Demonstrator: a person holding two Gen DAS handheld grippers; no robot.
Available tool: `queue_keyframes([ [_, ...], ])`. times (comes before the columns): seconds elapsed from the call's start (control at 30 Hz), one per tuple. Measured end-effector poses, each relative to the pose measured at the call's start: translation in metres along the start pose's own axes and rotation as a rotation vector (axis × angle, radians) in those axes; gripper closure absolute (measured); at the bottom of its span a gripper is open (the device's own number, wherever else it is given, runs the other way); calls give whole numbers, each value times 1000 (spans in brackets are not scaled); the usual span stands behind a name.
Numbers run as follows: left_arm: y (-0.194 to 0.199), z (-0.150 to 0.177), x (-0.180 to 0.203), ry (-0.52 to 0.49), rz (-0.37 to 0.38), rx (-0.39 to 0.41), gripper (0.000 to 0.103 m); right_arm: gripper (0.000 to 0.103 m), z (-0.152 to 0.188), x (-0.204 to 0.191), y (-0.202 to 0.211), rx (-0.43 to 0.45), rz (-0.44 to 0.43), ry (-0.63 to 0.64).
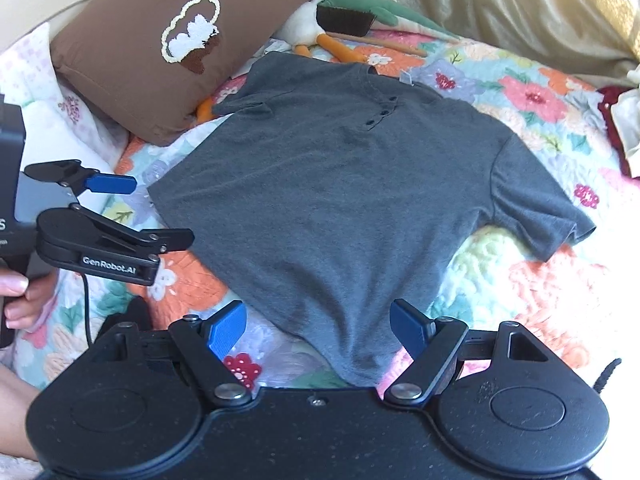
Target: Fold clothes
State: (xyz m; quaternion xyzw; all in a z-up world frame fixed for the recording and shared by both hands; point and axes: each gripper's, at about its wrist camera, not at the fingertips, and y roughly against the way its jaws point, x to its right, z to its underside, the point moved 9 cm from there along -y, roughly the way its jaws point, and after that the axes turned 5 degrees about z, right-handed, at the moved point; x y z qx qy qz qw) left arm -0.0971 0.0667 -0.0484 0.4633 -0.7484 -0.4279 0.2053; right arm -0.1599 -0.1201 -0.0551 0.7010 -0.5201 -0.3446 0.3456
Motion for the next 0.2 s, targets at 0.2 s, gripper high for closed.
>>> queue_keyframes([
  [0.2, 1, 0, 6, -31, 4, 5, 1, 20, 1, 1, -1, -9, 10, 5],
])
